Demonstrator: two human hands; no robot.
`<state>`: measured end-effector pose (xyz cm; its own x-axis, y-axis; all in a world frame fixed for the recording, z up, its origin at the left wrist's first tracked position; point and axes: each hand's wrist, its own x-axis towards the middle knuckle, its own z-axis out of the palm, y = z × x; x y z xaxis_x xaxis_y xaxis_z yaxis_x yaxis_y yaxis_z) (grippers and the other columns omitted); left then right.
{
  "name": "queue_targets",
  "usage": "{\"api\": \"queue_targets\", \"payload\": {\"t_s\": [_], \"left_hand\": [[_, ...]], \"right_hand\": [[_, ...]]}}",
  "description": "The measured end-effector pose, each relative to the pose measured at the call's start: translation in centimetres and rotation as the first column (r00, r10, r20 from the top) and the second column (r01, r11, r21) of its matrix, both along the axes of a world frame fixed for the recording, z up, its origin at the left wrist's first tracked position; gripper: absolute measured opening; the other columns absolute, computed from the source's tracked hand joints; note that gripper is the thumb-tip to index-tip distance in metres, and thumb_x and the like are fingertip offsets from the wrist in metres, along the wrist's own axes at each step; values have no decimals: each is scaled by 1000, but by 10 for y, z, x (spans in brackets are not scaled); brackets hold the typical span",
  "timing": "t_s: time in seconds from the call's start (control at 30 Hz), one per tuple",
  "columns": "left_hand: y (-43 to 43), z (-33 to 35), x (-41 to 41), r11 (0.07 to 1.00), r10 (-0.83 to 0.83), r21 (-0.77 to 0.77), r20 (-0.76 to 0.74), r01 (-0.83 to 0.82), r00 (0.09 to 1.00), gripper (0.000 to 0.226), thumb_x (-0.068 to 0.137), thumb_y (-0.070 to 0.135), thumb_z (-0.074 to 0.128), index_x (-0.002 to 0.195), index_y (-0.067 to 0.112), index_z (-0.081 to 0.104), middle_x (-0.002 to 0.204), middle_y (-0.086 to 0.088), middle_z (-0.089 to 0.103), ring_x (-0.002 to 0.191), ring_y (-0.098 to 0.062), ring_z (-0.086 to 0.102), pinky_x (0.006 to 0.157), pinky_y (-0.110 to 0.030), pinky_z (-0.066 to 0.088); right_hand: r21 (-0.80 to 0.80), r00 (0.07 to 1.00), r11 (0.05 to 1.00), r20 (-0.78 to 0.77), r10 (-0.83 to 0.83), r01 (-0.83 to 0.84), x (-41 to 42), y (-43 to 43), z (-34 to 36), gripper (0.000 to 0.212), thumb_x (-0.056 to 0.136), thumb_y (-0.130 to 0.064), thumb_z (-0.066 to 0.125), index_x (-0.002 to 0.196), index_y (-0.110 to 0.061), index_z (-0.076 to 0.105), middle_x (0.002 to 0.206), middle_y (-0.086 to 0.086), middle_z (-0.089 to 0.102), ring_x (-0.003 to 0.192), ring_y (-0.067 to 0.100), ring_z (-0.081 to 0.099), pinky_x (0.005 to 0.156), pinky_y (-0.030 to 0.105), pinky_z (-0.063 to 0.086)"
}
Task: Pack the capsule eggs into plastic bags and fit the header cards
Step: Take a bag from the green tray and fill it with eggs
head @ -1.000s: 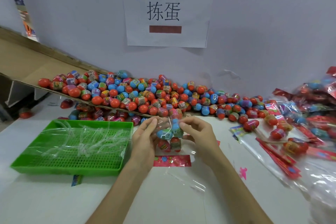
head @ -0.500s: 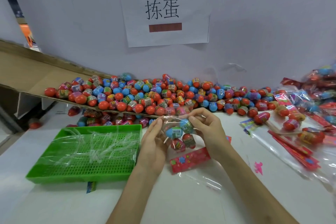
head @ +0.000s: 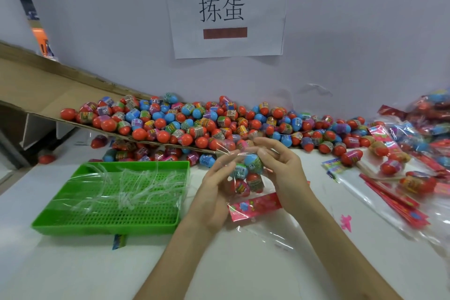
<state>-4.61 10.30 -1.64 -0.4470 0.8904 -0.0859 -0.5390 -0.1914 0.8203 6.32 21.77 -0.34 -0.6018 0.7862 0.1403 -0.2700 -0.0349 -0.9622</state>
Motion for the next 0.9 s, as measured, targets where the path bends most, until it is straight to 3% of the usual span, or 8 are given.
{"api": "queue_targets", "payload": {"t_s": [0.23,0.3,0.37,0.43,0.53,0.7,0.8,0.9], "left_hand": [[-2,5,0,991,-57,133,183,33,982,21,84,17,65,90,22,84,130,-10,72,113,-26,72,104,-52,50],[-3,6,1,989,-83,134,185,58,979,18,87,20,62,81,23,79,131,-12,71,105,-28,73,99,-54,52],[-4,6,2,991,-83,123,179,62,980,20,87,21,61,76,24,77,129,-13,72,96,-25,74,85,-45,56],[-5,6,2,987,-106,140,190,80,976,21,88,19,61,82,23,80,133,-15,69,105,-28,71,92,-47,51],[-4,2,1,981,-142,149,109,125,984,39,90,16,59,125,26,75,141,-13,65,121,-30,65,108,-50,45],[0,0,3,997,-75,37,87,72,993,61,86,20,65,146,25,54,136,-11,69,112,-29,68,88,-42,56],[-1,2,5,999,-33,23,66,32,997,53,84,25,69,136,25,61,127,-8,73,94,-23,74,71,-37,59],[-3,3,7,999,33,22,131,-36,991,28,88,21,68,116,24,69,118,-8,76,90,-25,74,73,-37,57]], "right_hand": [[-180,996,981,-67,66,-78,2,0,5,28,98,-2,53,85,-17,72,101,8,70,95,22,67,74,28,57],[-188,995,978,-69,76,-88,4,3,5,19,98,-4,52,91,-12,68,105,11,68,98,24,65,77,30,54],[-168,991,979,-82,102,-115,6,4,5,13,98,-4,52,98,-7,65,108,13,67,100,25,65,80,32,54],[-161,990,980,-99,104,-119,8,3,5,16,98,-4,53,97,-9,68,104,8,70,96,20,67,77,27,56],[-172,994,983,-95,55,-71,8,2,5,20,98,-4,53,97,-13,71,100,4,72,92,17,68,73,25,55],[-176,998,984,-54,16,-25,6,0,3,23,98,-2,53,94,-13,72,97,4,74,87,16,70,66,23,56],[-176,1000,984,-21,-6,2,3,-1,2,23,99,-3,53,96,-14,73,100,5,74,91,18,70,66,23,57],[-190,1000,982,0,-11,11,1,-4,1,24,99,-7,54,97,-16,76,105,6,75,94,18,71,67,24,57]]}}
